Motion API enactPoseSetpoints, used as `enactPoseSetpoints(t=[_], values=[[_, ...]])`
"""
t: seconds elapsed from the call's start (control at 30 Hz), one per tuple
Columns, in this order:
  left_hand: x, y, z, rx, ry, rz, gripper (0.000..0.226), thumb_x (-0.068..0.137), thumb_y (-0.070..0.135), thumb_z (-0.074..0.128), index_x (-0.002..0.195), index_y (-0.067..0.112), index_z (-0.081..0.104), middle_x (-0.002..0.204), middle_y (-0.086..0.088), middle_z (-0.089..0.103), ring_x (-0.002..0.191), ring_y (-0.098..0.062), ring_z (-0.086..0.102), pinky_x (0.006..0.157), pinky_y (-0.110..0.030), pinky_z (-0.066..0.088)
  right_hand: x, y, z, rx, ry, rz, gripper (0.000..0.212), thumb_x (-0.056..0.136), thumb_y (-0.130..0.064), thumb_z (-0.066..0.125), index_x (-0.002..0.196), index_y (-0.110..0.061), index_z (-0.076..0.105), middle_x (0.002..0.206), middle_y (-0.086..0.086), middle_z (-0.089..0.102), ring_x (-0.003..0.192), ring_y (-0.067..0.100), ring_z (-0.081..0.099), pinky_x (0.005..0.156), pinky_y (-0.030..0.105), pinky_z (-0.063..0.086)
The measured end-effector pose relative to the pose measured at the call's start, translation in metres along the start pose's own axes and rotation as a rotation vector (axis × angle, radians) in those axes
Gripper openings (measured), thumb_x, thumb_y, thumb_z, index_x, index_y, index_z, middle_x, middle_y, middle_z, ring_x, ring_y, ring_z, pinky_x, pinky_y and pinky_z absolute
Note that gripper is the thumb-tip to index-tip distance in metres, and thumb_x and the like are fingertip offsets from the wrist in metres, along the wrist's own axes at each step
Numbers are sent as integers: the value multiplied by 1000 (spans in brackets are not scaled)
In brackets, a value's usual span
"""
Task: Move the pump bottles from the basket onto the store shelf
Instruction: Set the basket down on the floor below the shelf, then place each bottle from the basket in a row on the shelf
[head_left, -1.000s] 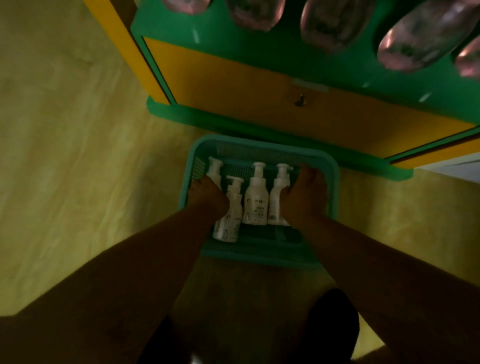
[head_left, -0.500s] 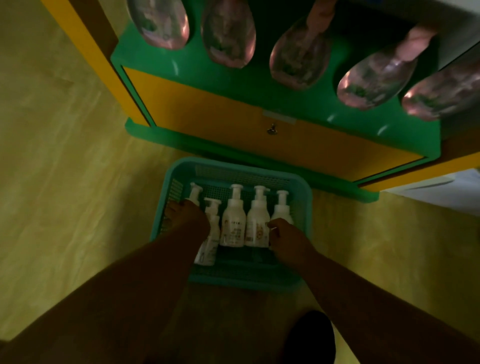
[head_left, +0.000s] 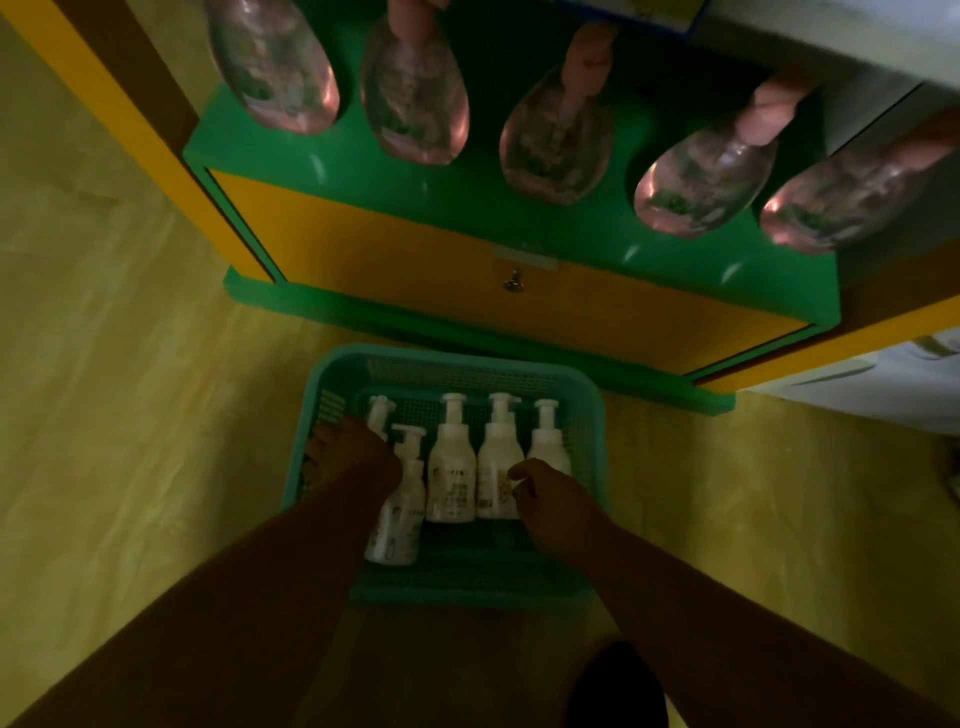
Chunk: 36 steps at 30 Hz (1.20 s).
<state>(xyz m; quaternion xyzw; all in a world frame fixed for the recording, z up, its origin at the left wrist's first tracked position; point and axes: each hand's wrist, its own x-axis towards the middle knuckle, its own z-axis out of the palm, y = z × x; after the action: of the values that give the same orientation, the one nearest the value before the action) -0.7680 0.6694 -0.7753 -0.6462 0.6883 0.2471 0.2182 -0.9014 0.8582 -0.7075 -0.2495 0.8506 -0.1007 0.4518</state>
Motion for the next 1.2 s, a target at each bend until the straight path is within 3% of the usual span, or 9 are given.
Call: enactPoseSetpoints(t=[0.1, 0.2, 0.37, 0.5, 0.67, 0.8, 0.93, 1.1, 1.2], values=[[3, 1, -3, -200, -3, -7, 77, 80, 29, 67, 145, 21, 27, 136, -19, 48, 122, -40, 50, 99, -57, 46, 1, -6, -2, 6, 6, 3, 32, 106, -22, 43, 137, -19, 52, 138, 15, 56, 117, 29, 59, 98, 41, 52], [-8, -1, -10, -466, -7, 82, 67, 82, 17, 67, 137, 32, 33, 99, 2, 59, 87, -23, 62, 74, -43, 56, 3, -19, -9, 1, 11, -12, 33, 105, -21, 45, 137, -19, 52, 134, 12, 59, 116, 29, 61, 97, 41, 51], [-34, -34, -48, -672, -16, 211, 55, 83, 24, 72, 126, 31, 37, 98, 11, 50, 98, -20, 57, 74, -39, 52, -13, -61, -27, -88, -26, -95, 31, 106, -29, 40, 135, -26, 51, 139, 9, 56, 131, 34, 52, 99, 41, 48], [-62, -51, -86, -839, 33, 288, 50, 87, 25, 71, 124, 35, 38, 104, 15, 52, 94, -6, 56, 58, -19, 47, -33, -95, -41, 77, -16, -178, 41, 106, -35, 42, 146, -26, 46, 139, 7, 58, 118, 23, 60, 92, 28, 47], [-108, -32, -151, -906, 118, 461, 45, 86, 23, 75, 120, 28, 47, 101, 2, 63, 91, -18, 67, 76, -43, 59, -76, -127, -41, 427, -45, -264, 33, 97, -40, 62, 128, -42, 52, 114, -20, 59, 89, -8, 56, 70, 11, 48], [-150, -6, -216, -988, 223, 619, 49, 81, 32, 80, 121, 27, 51, 98, -4, 68, 88, -23, 68, 78, -44, 58, -109, -146, -52, 614, 37, -423, 36, 75, -70, 69, 108, -64, 56, 107, -38, 63, 92, -11, 66, 67, 11, 54], [-195, 10, -270, -1016, 269, 729, 40, 79, 39, 80, 109, 30, 56, 98, 3, 71, 87, -16, 70, 77, -37, 59, -140, -165, -84, 560, 138, -581, 84, 68, -68, 72, 143, -48, 38, 140, -19, 50, 121, 9, 57, 96, 37, 56], [-258, 11, -335, -982, 303, 931, 28, 83, 36, 77, 106, 37, 61, 97, 12, 70, 89, -5, 68, 73, -23, 56, -182, -203, -119, 550, 324, -778, 83, 64, -59, 78, 135, -64, 36, 134, -28, 55, 120, 0, 58, 97, 33, 53], [-286, -7, -374, -1103, 150, 907, 47, 87, 44, 71, 127, 23, 55, 115, -1, 69, 99, -17, 69, 85, -38, 59, -198, -227, -134, 666, 386, -844, 93, 62, -56, 79, 145, -47, 39, 144, -12, 54, 125, 14, 57, 98, 44, 55]])
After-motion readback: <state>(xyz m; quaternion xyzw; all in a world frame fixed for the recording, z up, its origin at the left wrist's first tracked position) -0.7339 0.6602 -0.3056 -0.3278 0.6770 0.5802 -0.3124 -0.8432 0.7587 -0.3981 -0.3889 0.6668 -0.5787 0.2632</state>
